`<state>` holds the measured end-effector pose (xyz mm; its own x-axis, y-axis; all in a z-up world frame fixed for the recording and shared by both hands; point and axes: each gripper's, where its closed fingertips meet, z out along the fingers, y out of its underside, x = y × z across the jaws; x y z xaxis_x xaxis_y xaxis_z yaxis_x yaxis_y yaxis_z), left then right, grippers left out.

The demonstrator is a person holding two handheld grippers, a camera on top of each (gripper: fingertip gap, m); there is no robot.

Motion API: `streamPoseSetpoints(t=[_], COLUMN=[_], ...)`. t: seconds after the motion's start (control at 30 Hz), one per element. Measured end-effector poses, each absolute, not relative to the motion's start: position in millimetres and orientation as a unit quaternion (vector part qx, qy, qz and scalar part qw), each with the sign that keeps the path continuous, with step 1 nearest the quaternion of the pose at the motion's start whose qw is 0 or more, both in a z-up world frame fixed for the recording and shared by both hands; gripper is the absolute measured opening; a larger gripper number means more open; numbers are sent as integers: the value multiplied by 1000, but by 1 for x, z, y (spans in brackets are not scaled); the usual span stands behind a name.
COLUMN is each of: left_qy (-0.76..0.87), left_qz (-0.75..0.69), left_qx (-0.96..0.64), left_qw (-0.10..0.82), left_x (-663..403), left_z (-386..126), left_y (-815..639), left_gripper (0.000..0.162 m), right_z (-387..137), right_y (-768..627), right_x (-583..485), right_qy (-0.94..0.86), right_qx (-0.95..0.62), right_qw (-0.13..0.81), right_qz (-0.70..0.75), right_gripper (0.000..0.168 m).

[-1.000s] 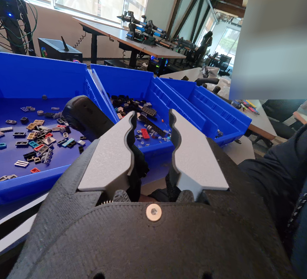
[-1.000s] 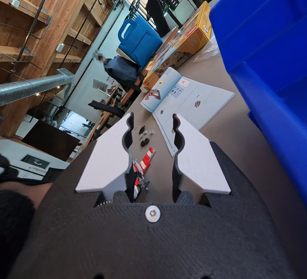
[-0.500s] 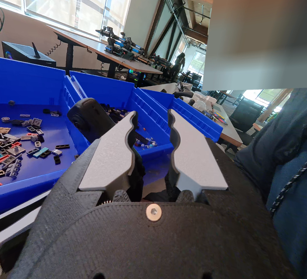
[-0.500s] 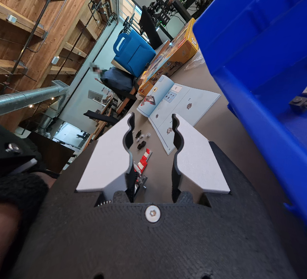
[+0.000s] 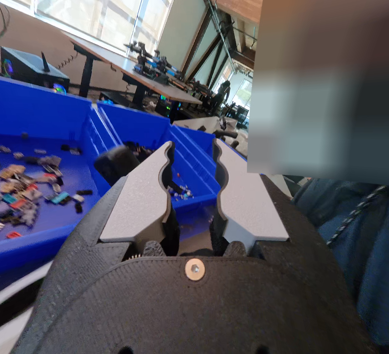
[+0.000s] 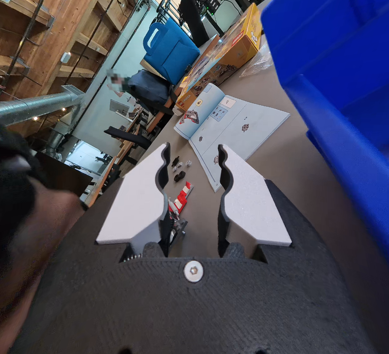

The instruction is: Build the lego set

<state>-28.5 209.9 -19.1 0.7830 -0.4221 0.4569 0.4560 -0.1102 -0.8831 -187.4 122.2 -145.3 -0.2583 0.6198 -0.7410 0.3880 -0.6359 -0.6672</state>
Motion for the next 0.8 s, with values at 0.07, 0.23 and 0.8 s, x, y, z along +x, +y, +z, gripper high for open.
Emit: streamPoseSetpoints(t=[0.07,0.23,0.8], left_qy=[-8,52,346], left_qz=[-307,-160,-5], left_qx=[-661,-782,-919], left_qw=[684,600,190], left_x=[-52,-121,-150], left_z=[12,16,-198], left_y=[203,243,370], left_gripper=[35,37,26], right_z=[-146,-146,-146], right_y=[120,119,119], right_x=[-188,-188,-188], right_qy=[-426,-427,-419], right_qx=[-601,-602,-600], right_qw=[87,88,64], right_qz=[670,669,679], right_gripper=[45,45,46])
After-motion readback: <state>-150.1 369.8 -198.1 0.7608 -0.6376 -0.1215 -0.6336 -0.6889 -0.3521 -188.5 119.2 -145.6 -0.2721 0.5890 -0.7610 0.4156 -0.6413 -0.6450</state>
